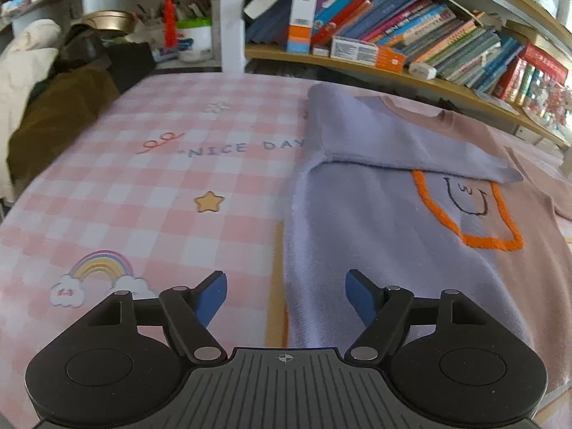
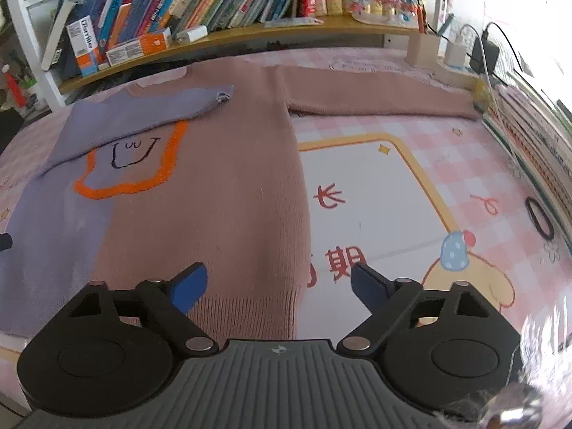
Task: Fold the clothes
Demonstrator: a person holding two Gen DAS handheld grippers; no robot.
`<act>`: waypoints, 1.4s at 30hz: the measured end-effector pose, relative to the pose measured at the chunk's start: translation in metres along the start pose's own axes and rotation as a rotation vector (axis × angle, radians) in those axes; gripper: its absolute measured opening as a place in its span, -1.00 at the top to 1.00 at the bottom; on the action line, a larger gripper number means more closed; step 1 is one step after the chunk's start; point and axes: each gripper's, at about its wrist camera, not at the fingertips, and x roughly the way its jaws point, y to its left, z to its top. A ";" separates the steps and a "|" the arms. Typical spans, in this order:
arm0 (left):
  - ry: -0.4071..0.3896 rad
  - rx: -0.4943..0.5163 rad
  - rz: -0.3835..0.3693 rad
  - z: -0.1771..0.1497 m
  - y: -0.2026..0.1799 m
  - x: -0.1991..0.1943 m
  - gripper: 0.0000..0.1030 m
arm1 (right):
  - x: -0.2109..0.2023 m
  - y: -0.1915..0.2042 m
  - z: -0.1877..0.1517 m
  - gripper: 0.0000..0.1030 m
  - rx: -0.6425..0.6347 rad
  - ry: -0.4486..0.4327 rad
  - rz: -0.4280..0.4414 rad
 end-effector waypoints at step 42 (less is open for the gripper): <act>-0.125 0.027 -0.030 -0.001 0.027 -0.061 -0.02 | -0.038 0.051 -0.010 -0.25 -0.022 -0.110 0.029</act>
